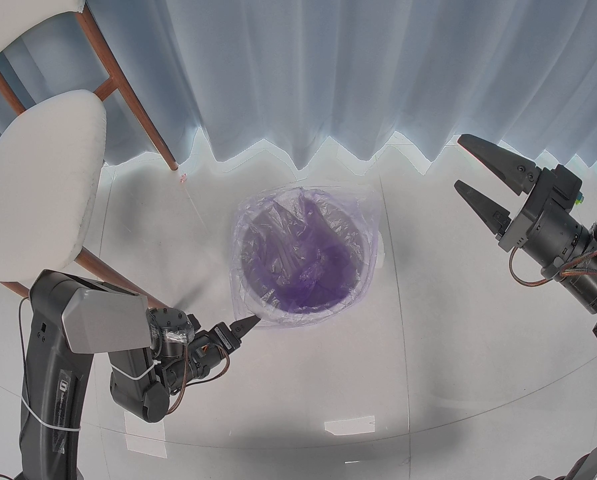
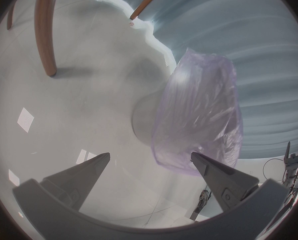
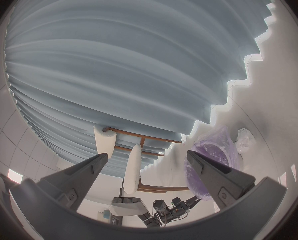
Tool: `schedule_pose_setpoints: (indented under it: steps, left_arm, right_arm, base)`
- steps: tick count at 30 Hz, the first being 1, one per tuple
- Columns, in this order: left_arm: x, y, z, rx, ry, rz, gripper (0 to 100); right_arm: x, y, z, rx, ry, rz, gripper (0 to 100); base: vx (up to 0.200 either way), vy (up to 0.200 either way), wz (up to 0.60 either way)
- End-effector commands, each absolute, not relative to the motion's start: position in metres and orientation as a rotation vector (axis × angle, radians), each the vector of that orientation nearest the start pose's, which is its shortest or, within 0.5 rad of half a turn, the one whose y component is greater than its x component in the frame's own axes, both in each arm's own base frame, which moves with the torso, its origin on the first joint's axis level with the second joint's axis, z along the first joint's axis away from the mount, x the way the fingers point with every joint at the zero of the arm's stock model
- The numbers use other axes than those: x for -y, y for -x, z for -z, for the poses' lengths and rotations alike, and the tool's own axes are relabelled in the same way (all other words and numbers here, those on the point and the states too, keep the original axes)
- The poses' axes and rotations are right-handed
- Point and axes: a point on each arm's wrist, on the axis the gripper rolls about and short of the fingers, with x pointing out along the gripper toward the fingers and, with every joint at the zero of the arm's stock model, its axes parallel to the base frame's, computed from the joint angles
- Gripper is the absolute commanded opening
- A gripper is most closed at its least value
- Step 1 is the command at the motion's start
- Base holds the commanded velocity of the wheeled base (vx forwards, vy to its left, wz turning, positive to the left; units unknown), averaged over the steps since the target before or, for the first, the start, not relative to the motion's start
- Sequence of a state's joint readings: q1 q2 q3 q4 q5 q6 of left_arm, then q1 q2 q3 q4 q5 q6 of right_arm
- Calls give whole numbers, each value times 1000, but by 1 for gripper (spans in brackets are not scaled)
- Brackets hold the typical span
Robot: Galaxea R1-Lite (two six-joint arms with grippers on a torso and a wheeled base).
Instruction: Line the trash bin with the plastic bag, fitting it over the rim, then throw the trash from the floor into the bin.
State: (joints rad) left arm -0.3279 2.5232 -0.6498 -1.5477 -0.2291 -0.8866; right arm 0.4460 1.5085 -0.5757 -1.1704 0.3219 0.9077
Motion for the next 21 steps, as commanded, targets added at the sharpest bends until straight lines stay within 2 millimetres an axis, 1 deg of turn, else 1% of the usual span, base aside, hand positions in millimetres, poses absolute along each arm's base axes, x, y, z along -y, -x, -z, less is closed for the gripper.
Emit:
schedule_pose_setpoints:
  steps: [1, 2, 3, 4, 5, 6, 7, 8, 9, 10, 11, 13, 15, 16, 18, 19, 21]
  left_arm:
    - [118, -341, 6, -438, 849, 387, 100]
    - [117, -339, -13, -389, 854, 403, 100]
    - [115, -336, -27, -359, 856, 414, 100]
    - [112, -329, -54, -294, 860, 442, 100]
    - [110, -323, -73, -250, 864, 465, 100]
    - [109, -320, -83, -227, 865, 478, 100]
    - [104, -308, -114, -148, 871, 517, 100]
    - [101, -299, -134, -92, 873, 543, 100]
    - [101, -298, -136, -84, 873, 547, 100]
    - [98, -288, -157, -22, 875, 575, 100]
    - [92, -274, -184, 65, 878, 611, 100]
    - [87, -257, -209, 152, 881, 649, 100]
    - [82, -242, -226, 210, 881, 681, 100]
    - [82, -234, -231, 220, 881, 703, 100]
    - [82, -229, -226, 193, 872, 717, 100]
    - [80, -227, -226, 189, 863, 728, 100]
    - [77, -223, -233, 211, 843, 753, 100]
  right_arm:
    - [-115, -226, -216, -151, -843, -798, 100]
    - [-115, -228, -214, -153, -833, -788, 100]
    - [-116, -229, -213, -152, -827, -786, 100]
    - [-115, -229, -213, -150, -825, -783, 100]
    - [-115, -229, -214, -150, -824, -783, 100]
    - [-114, -229, -214, -149, -824, -781, 100]
    - [-111, -230, -214, -152, -826, -767, 100]
    - [-109, -232, -213, -163, -824, -748, 100]
    - [-109, -233, -213, -166, -824, -745, 100]
    - [-106, -236, -210, -197, -824, -714, 100]
    - [-101, -243, -204, -261, -824, -656, 100]
    - [-96, -254, -194, -346, -825, -578, 100]
    - [-92, -267, -187, -393, -825, -527, 100]
    - [-93, -272, -184, -409, -825, -516, 100]
    - [-94, -278, -179, -423, -812, -506, 100]
    - [-95, -284, -176, -425, -789, -503, 100]
    - [-94, -306, -165, -430, -728, -476, 100]
  base:
    - [0, 0, 0]
    - [0, 0, 0]
    - [0, 0, 0]
    - [0, 0, 0]
    - [0, 0, 0]
    - [0, 0, 0]
    - [0, 0, 0]
    - [0, 0, 0]
    - [0, 0, 0]
    - [0, 0, 0]
    - [0, 0, 0]
    - [0, 0, 0]
    - [0, 0, 0]
    - [0, 0, 0]
    - [0, 0, 0]
    - [0, 0, 0]
    - [0, 0, 0]
